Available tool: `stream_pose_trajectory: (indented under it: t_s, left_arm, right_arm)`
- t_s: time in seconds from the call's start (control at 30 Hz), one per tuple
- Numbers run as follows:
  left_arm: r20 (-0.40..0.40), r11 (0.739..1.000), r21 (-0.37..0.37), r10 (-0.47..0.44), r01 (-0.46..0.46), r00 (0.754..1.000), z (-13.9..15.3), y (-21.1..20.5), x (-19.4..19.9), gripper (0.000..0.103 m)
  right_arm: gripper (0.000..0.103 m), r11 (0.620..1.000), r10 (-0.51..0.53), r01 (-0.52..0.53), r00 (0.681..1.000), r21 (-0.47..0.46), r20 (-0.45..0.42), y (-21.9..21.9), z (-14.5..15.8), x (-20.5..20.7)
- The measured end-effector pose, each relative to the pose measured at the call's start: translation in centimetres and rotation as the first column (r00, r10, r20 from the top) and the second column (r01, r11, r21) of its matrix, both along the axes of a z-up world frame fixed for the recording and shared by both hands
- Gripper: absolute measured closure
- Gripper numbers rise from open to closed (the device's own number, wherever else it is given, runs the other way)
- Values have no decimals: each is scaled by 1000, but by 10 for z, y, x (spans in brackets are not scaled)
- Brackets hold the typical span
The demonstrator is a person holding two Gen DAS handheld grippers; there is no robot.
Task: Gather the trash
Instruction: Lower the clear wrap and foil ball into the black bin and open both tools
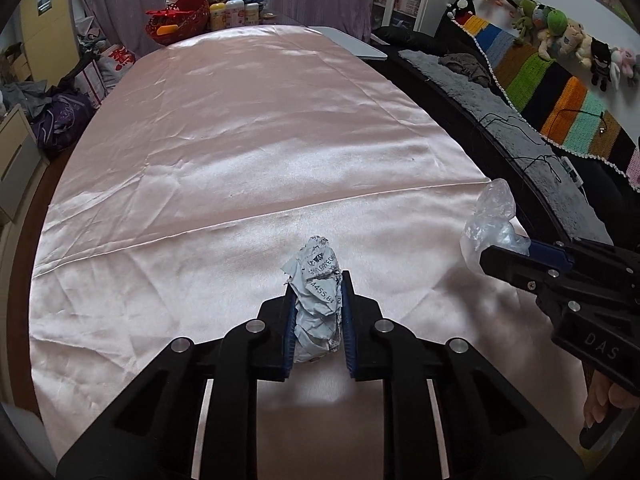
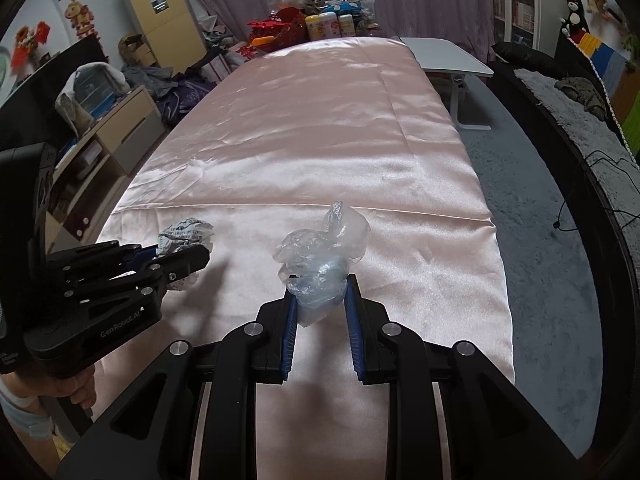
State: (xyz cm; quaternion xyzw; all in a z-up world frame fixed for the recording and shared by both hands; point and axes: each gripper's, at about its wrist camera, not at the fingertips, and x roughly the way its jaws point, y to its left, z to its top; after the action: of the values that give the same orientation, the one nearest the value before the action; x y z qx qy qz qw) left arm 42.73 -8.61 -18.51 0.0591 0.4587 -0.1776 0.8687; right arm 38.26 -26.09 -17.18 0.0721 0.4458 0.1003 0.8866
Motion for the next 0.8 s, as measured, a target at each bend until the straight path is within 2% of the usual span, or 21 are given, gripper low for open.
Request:
stream_pose_trajectory:
  t_s: [0.23, 0.4, 0.57, 0.8]
  left_arm:
    - [45, 1000, 27, -2, 0, 999, 39, 10, -73, 85]
    - [62, 1000, 28, -2, 0, 998, 57, 17, -134, 85]
    - [58, 1000, 15, -7, 6, 998, 62, 23, -195, 85]
    - [23, 1000, -15, 14, -14, 1000, 51, 34, -267, 85]
  right_arm:
    - [79, 999, 36, -36, 999, -8, 40, 14, 35, -51]
    - [79, 996, 88, -86, 995, -26, 52, 30, 51, -100]
    - [79, 991, 127, -125, 990, -48, 54, 38, 54, -154]
    - [79, 989, 145, -144, 989, -37, 24, 38, 40, -222]
